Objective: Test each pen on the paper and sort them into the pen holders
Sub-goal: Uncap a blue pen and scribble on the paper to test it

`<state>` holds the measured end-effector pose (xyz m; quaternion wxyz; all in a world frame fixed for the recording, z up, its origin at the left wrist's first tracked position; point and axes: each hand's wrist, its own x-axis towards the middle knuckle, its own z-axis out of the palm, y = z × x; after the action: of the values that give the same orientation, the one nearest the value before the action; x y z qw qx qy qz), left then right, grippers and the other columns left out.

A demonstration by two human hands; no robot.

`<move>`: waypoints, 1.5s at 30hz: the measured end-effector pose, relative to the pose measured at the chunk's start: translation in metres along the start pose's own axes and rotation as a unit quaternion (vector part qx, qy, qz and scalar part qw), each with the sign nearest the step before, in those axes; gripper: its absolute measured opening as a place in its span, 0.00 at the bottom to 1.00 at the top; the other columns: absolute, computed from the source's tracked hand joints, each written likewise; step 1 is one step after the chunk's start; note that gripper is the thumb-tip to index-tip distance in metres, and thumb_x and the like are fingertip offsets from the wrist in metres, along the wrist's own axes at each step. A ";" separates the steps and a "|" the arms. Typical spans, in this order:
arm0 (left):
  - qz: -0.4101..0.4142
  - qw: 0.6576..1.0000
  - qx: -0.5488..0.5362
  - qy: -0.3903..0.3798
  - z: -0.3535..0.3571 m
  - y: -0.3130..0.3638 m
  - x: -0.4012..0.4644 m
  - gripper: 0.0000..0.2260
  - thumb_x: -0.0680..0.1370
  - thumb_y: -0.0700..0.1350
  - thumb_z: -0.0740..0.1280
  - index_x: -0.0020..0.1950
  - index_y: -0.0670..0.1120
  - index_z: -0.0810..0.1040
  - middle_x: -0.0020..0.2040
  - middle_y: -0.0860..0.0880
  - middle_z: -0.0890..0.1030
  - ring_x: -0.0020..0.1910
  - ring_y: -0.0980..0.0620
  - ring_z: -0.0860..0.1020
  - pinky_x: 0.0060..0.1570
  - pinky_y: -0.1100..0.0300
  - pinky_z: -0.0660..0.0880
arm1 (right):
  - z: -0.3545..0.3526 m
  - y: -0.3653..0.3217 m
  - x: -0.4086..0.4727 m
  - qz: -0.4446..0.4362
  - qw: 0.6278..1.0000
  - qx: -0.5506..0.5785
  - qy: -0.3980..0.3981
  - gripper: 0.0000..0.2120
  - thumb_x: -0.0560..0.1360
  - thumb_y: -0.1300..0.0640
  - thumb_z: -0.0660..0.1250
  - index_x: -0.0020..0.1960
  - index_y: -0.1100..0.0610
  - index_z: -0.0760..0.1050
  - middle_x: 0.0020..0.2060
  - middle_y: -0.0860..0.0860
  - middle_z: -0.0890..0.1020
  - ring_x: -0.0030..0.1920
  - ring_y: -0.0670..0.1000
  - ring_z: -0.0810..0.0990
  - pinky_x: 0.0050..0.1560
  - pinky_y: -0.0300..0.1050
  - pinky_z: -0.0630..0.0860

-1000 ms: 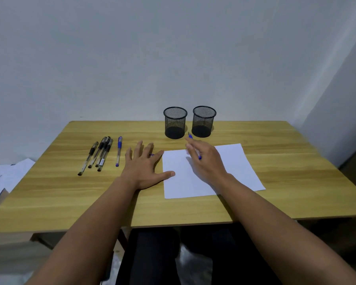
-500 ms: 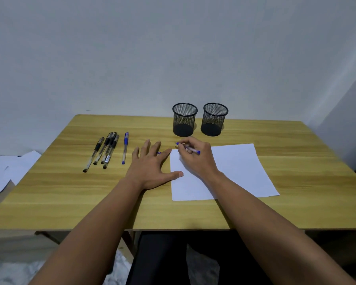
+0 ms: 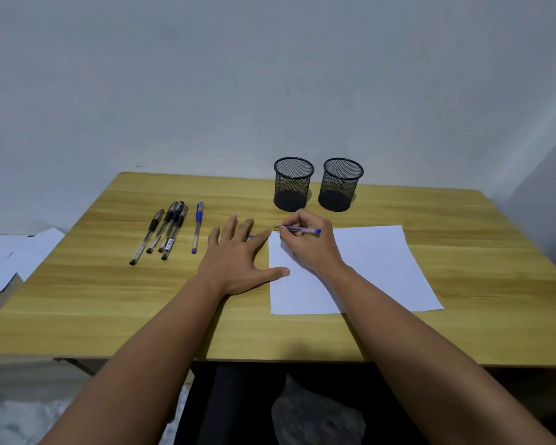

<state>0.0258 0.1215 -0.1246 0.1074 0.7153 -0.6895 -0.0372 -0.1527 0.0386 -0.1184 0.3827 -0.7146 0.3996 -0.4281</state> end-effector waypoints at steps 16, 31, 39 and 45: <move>0.000 1.000 0.004 -0.010 -0.004 0.001 0.000 0.47 0.65 0.85 0.50 0.80 0.65 0.55 0.83 0.51 0.53 0.82 0.47 0.44 0.78 0.38 0.44 | 0.007 0.005 0.015 0.122 0.986 0.113 -0.011 0.03 0.75 0.61 0.73 0.43 0.57 0.85 0.35 0.64 0.83 0.31 0.59 0.80 0.35 0.50 0.75; 0.002 1.000 0.002 -0.005 -0.002 0.001 0.001 0.47 0.65 0.85 0.51 0.80 0.65 0.55 0.83 0.51 0.55 0.82 0.48 0.46 0.78 0.38 0.45 | 0.009 0.017 0.014 0.108 0.978 0.174 -0.047 0.07 0.75 0.62 0.75 0.38 0.59 0.83 0.38 0.70 0.82 0.37 0.61 0.80 0.45 0.57 0.80; 0.003 1.000 0.003 -0.006 -0.004 0.001 0.000 0.47 0.65 0.85 0.50 0.80 0.65 0.55 0.83 0.51 0.54 0.82 0.48 0.46 0.78 0.39 0.45 | 0.010 0.017 0.014 0.105 0.980 0.161 -0.043 0.06 0.75 0.61 0.75 0.40 0.61 0.83 0.38 0.69 0.82 0.37 0.61 0.81 0.46 0.58 0.80; 0.000 1.000 0.004 -0.007 -0.003 0.001 0.000 0.47 0.64 0.85 0.50 0.80 0.66 0.55 0.83 0.52 0.54 0.82 0.48 0.45 0.78 0.39 0.45 | 0.011 0.018 0.014 0.094 0.990 0.100 -0.041 0.05 0.75 0.56 0.76 0.41 0.56 0.86 0.36 0.61 0.86 0.41 0.69 0.85 0.49 0.68 0.84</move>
<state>0.0251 0.1219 -0.1215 0.0998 0.7151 -0.6907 -0.0394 -0.1426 0.0213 -0.1343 0.5069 -0.6489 0.4038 -0.3985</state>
